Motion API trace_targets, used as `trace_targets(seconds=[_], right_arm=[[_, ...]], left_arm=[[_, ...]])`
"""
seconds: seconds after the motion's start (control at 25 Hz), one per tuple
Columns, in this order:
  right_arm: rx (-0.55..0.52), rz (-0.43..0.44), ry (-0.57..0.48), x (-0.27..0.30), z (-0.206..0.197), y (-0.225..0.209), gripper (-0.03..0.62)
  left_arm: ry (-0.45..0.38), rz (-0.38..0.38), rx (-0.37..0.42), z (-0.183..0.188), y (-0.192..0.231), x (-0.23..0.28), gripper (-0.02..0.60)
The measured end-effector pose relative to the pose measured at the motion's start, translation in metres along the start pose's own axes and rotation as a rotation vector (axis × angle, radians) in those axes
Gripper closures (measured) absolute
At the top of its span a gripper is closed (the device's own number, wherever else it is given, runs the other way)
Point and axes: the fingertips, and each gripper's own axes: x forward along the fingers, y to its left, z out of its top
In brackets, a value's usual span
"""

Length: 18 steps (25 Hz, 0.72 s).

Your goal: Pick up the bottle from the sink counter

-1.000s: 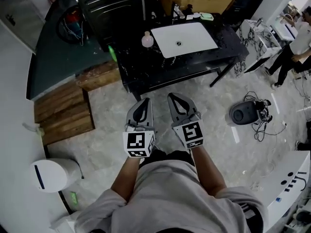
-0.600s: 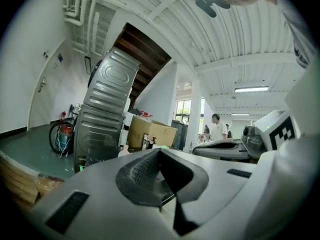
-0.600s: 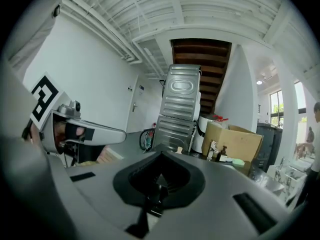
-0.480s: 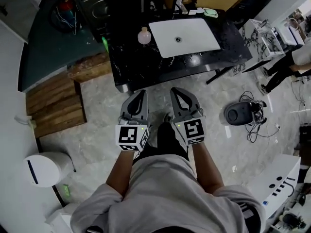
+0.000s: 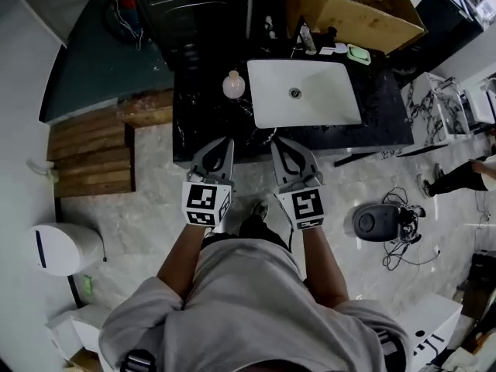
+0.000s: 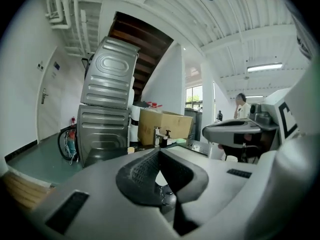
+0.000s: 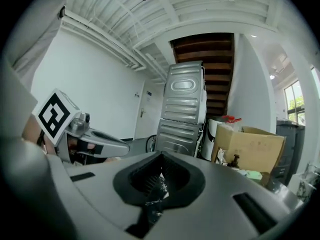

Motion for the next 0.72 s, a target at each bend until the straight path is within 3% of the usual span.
trace_targets(seconds=[0.36, 0.72], right_arm=[[0.040, 0.092, -0.007, 0.027, -0.014, -0.047, 0.585], [0.065, 0.109, 0.030, 0.055, -0.033, -0.067, 0.585]], left_arm=[[0.067, 0.077, 0.026, -0.010, 0.000, 0.055, 0.569], [0.068, 0.109, 0.036, -0.019, 0.024, 0.099, 0.569]])
